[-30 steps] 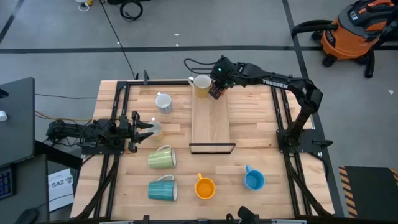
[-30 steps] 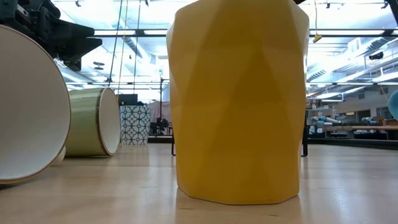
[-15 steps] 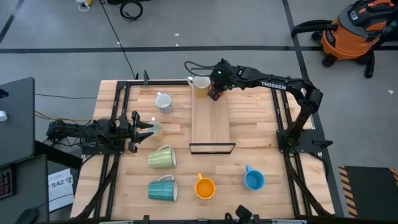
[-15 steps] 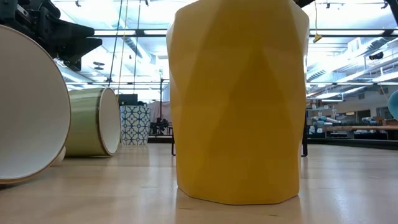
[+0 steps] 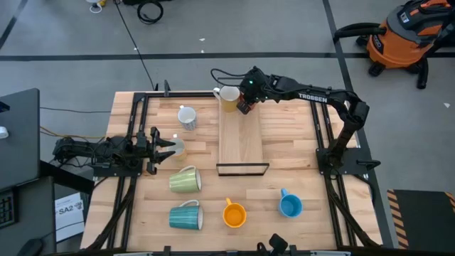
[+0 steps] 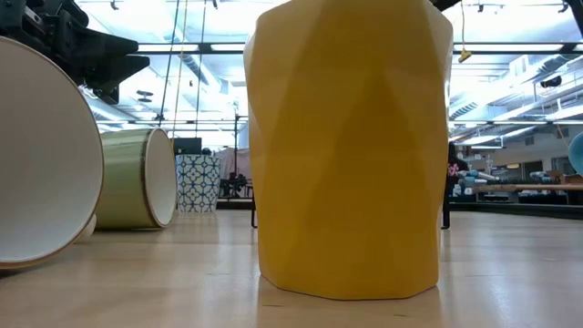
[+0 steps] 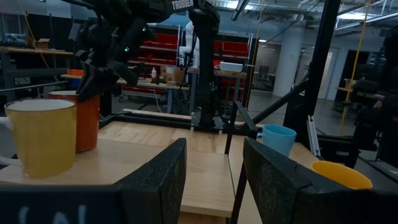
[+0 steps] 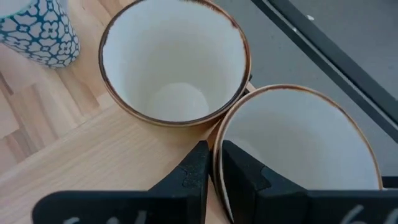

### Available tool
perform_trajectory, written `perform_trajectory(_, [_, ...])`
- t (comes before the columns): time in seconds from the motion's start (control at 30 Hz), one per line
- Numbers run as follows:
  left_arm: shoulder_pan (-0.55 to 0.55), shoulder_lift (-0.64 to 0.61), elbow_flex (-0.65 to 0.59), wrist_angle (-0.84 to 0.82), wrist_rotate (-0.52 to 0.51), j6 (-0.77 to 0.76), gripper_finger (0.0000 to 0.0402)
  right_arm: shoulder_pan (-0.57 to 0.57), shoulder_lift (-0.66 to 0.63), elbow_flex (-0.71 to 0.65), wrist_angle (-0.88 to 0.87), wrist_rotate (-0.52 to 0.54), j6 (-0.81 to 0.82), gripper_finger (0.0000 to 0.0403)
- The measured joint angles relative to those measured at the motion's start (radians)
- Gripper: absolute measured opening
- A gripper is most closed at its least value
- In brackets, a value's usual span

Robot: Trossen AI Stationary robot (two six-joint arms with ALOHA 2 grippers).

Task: Place coffee mugs
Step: Put the orange mug on the shelf, then put the blue patterned mug on the shelf

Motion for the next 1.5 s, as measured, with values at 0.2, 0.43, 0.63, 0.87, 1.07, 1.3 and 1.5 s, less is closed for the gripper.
perform_trajectory(0.2, [0.000, 0.000, 0.000, 0.000, 0.000, 0.000, 0.0167, 0.000, 0.000, 0.001, 0.010, -0.004, 0.000, 0.0069])
perform_trajectory(0.43, [0.000, 0.000, 0.000, 0.000, 0.000, 0.000, 0.0167, 0.000, 0.000, 0.001, 0.010, -0.011, 0.001, 0.0108])
perform_trajectory(0.63, [0.000, 0.000, 0.000, 0.000, 0.000, 0.000, 0.0167, 0.000, 0.000, 0.001, 0.027, -0.011, 0.001, 0.0146])
perform_trajectory(0.87, [0.000, 0.000, 0.000, 0.000, 0.000, 0.000, 0.0167, 0.000, 0.000, 0.001, 0.031, -0.011, 0.002, 0.0179])
perform_trajectory(1.07, [0.000, 0.000, 0.000, 0.000, 0.000, 0.000, 0.0167, 0.000, 0.000, 0.001, 0.031, -0.011, 0.001, 0.0185])
perform_trajectory(1.3, [0.000, 0.000, 0.000, 0.002, 0.000, -0.007, 0.0167, 0.001, -0.018, 0.001, 0.028, -0.012, -0.017, 0.0185])
perform_trajectory(1.5, [0.000, 0.000, 0.000, 0.008, 0.000, -0.001, 0.0167, 0.003, -0.103, 0.001, 0.013, -0.012, -0.018, 0.0185])
